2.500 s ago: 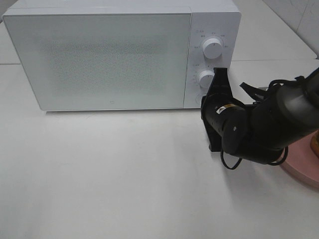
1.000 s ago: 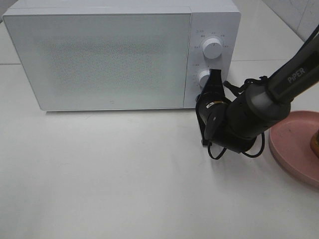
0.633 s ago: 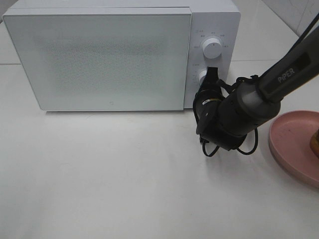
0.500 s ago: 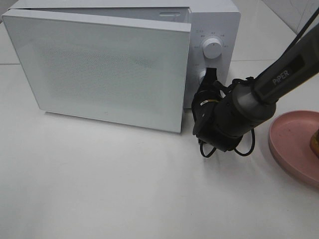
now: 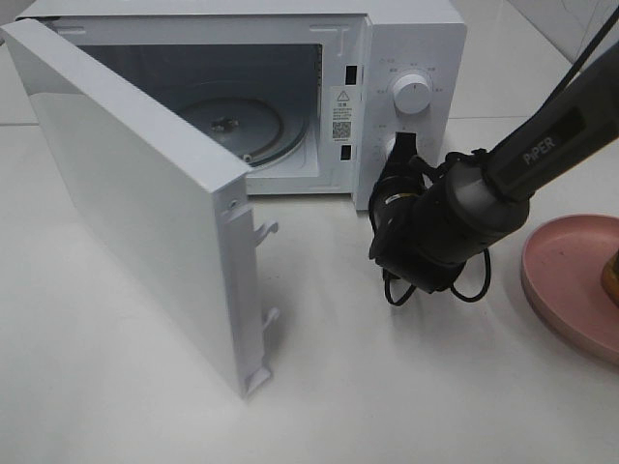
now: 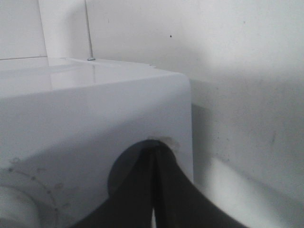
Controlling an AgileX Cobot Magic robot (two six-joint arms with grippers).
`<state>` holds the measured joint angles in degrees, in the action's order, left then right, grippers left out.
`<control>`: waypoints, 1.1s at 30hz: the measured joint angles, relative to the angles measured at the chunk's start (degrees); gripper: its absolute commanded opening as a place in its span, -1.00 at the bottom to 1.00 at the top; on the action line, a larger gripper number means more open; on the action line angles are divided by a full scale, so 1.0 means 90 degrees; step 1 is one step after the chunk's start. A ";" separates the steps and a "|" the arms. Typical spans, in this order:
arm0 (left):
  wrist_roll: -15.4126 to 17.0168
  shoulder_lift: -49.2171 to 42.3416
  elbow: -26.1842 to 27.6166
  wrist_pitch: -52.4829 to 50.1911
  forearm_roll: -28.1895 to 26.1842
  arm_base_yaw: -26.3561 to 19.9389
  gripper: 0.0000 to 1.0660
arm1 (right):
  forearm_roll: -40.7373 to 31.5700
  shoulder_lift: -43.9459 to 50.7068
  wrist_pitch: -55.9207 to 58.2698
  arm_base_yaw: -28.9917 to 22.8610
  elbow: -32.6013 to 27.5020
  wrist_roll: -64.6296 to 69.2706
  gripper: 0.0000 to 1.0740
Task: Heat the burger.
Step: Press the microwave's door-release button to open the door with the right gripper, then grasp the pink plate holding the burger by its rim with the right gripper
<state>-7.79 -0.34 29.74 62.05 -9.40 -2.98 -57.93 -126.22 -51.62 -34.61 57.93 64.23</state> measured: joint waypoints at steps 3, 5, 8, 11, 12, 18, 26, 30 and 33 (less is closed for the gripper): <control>0.0000 0.0000 0.0000 0.0000 0.0000 0.0000 0.87 | 0.0089 0.0070 0.0089 0.0032 -0.0076 -0.0032 -1.00; 0.0000 0.0000 0.0000 0.0000 0.0000 0.0000 0.87 | 0.0127 0.0115 0.0153 0.0064 -0.0095 -0.0057 -1.00; 0.0000 0.0000 0.0000 0.0000 0.0000 0.0000 0.87 | 0.0267 0.0357 0.0407 0.0159 -0.0229 -0.0363 -1.00; 0.0000 0.0000 0.0000 0.0000 0.0000 0.0000 0.87 | 0.0357 0.0522 0.0688 0.0223 -0.0318 -0.0688 -1.00; 0.0000 0.0000 0.0000 0.0000 0.0000 0.0000 0.87 | 0.0357 0.0522 0.0688 0.0223 -0.0318 -0.0688 -1.00; 0.0000 0.0000 0.0000 0.0000 0.0000 0.0000 0.87 | 0.0261 0.0942 0.1178 0.0236 -0.0554 -0.1617 -1.00; 0.0000 0.0000 0.0000 0.0000 0.0000 0.0000 0.87 | -0.0210 0.1451 0.2056 0.0236 -0.0885 -0.3571 -1.00; 0.0000 0.0000 0.0000 0.0000 0.0000 0.0000 0.87 | -0.0229 0.1732 0.2540 0.0274 -0.1050 -0.4399 -1.00; 0.0000 0.0000 0.0000 0.0000 0.0000 0.0000 0.87 | -0.0223 0.1974 0.3088 0.0395 -0.1101 -0.5201 -1.00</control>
<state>-7.79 -0.34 29.74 62.05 -9.40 -2.98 -59.93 -108.46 -23.84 -31.05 48.01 17.42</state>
